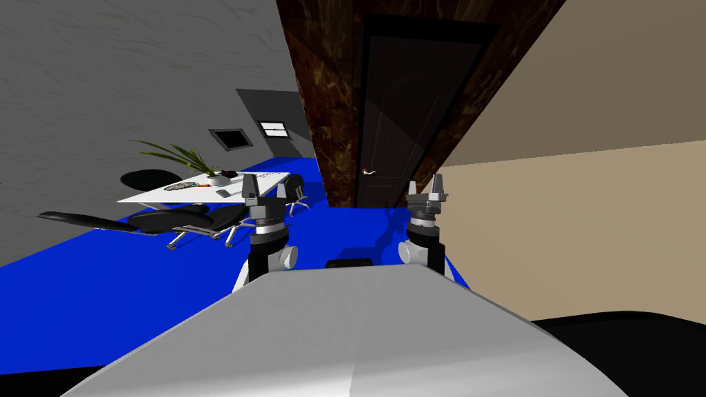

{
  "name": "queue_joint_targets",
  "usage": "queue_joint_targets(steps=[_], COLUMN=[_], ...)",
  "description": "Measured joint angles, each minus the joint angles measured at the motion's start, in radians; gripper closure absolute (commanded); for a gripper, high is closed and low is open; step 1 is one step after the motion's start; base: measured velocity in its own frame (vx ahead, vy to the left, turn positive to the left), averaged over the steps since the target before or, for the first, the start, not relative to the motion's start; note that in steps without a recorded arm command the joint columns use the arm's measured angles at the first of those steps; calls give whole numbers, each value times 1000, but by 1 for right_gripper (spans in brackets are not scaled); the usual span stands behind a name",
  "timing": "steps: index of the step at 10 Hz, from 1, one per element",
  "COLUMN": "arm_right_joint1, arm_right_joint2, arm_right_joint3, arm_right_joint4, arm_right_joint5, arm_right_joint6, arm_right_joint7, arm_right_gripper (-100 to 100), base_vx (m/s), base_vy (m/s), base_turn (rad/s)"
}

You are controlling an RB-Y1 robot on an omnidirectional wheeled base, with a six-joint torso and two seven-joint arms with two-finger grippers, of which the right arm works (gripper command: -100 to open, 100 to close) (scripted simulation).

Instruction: Pull the door open

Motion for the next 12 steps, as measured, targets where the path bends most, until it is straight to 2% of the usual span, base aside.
queue_joint_targets(steps=[1,3,9,12], arm_right_joint1=[-13,-15,-57,-83], arm_right_joint2=[-1,-10,-26,-34], arm_right_joint3=[1,-2,-11,-14], arm_right_joint4=[13,45,143,216], arm_right_joint5=[2,-1,-3,-2], arm_right_joint6=[9,-1,-8,-21], arm_right_joint7=[4,3,8,12], arm_right_gripper=[-100,-100,-100,-100], base_vx=[141,104,86,95], base_vy=[-6,-4,1,0], base_turn=[4,2,13,15])
